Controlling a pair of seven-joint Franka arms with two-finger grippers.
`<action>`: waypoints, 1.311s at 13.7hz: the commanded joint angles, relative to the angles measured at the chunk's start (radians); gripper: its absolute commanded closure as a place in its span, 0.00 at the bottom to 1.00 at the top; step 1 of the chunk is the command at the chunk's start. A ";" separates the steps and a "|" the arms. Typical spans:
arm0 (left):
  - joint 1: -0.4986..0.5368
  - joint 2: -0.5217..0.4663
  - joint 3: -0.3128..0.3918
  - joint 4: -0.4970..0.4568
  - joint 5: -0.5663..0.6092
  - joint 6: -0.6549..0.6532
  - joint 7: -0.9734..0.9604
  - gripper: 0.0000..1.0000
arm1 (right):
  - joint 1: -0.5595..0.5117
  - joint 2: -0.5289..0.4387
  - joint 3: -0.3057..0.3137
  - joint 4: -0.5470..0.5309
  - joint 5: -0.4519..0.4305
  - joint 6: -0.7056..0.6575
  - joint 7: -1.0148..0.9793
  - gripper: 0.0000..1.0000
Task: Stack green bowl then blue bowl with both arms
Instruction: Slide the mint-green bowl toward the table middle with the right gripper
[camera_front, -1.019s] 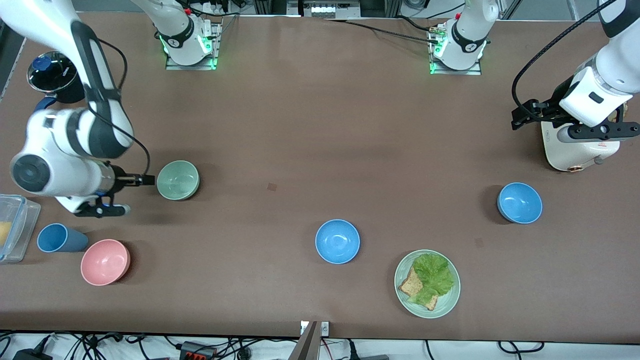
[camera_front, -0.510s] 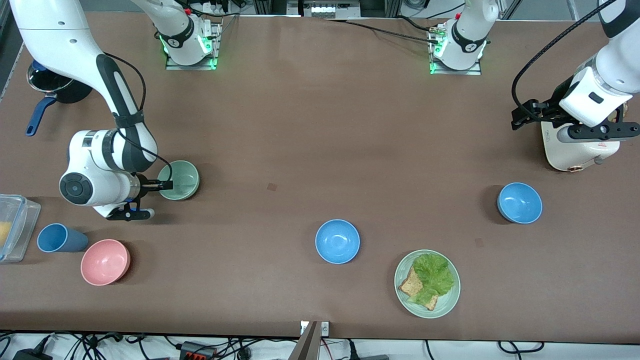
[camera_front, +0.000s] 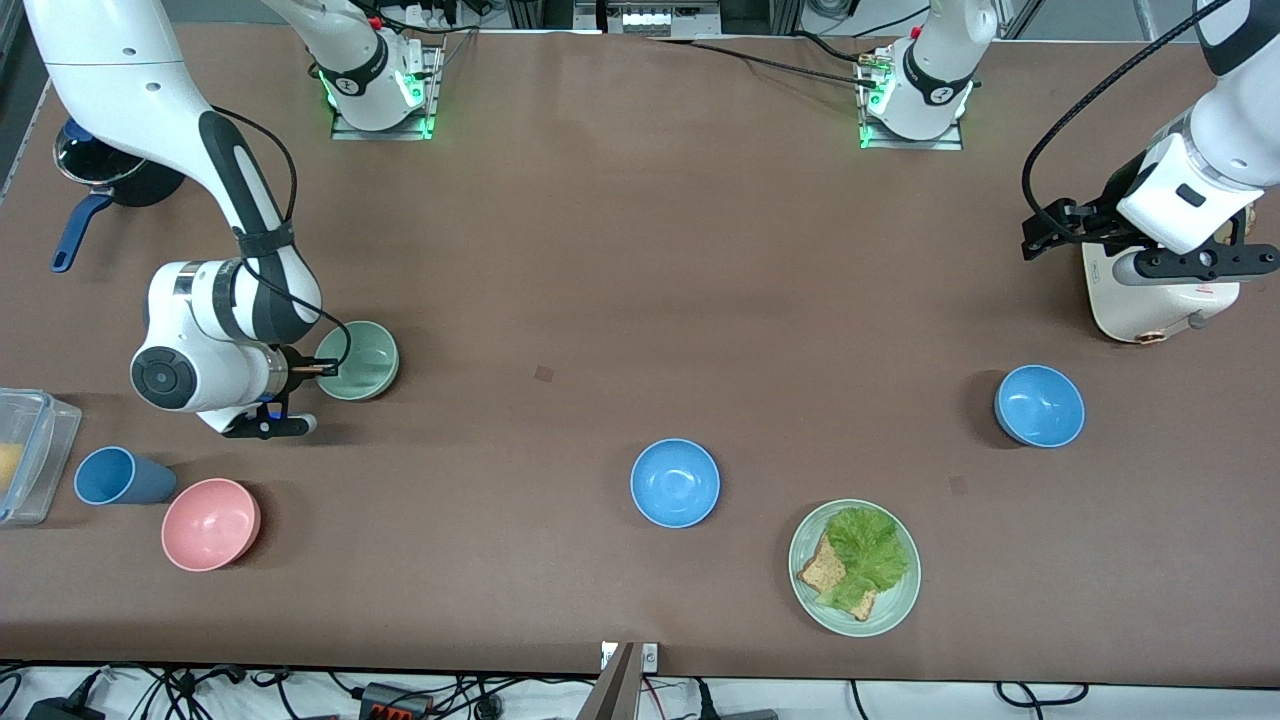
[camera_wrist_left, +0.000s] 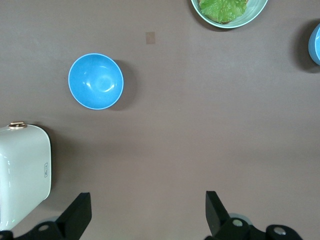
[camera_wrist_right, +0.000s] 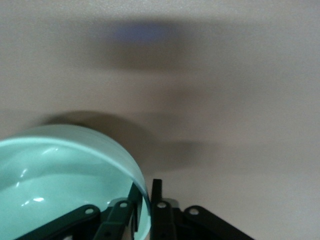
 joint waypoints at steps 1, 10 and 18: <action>-0.003 0.014 0.005 0.026 -0.021 -0.009 0.025 0.00 | 0.007 -0.012 0.038 0.017 0.023 0.007 -0.001 1.00; -0.003 0.019 0.005 0.029 -0.021 -0.009 0.025 0.00 | 0.283 0.080 0.209 0.260 0.051 0.007 0.325 1.00; -0.003 0.020 0.005 0.029 -0.021 -0.009 0.025 0.00 | 0.493 0.198 0.207 0.380 0.131 0.027 0.620 1.00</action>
